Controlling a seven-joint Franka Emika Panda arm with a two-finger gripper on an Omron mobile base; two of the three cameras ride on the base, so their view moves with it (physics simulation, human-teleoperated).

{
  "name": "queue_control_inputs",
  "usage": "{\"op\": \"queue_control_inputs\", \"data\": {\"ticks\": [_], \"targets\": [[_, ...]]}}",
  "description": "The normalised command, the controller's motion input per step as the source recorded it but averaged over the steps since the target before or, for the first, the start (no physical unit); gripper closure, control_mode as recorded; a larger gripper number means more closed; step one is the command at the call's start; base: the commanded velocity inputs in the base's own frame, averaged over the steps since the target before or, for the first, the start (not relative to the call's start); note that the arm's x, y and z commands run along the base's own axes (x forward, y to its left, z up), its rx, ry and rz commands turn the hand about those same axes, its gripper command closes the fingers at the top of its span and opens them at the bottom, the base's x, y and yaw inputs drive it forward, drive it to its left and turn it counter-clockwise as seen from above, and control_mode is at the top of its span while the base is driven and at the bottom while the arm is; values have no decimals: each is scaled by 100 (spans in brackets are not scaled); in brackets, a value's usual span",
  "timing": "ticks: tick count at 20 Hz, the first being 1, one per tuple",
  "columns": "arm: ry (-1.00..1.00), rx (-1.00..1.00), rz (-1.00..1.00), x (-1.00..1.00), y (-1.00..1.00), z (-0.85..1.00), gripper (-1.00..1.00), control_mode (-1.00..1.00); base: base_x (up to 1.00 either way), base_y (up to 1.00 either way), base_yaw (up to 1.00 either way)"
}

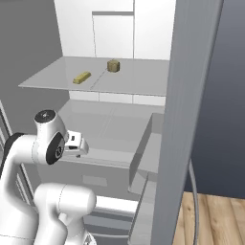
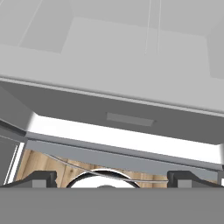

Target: Pick the egg and butter from the fridge and place them by the bowl for mixing.

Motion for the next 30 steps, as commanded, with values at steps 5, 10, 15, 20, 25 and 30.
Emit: {"op": "queue_control_inputs", "data": {"ticks": [5, 10, 15, 20, 25, 30], "targets": [[0, 0, 0, 0, 0, 0, -100, 100, 2, 0, 0], [0, 0, 0, 0, 0, 0, -100, 100, 0, 0, 0], [0, 0, 0, 0, 0, 0, -100, 100, 0, 0, 0], [-6, 2, 3, -5, 0, 4, -100, -100, -2, 1, 3], [-26, 2, 4, -11, 14, 23, -100, -100, 0, 0, 0], [-18, 1, -3, 2, 25, 43, -100, -100, 0, 0, 0]]}}
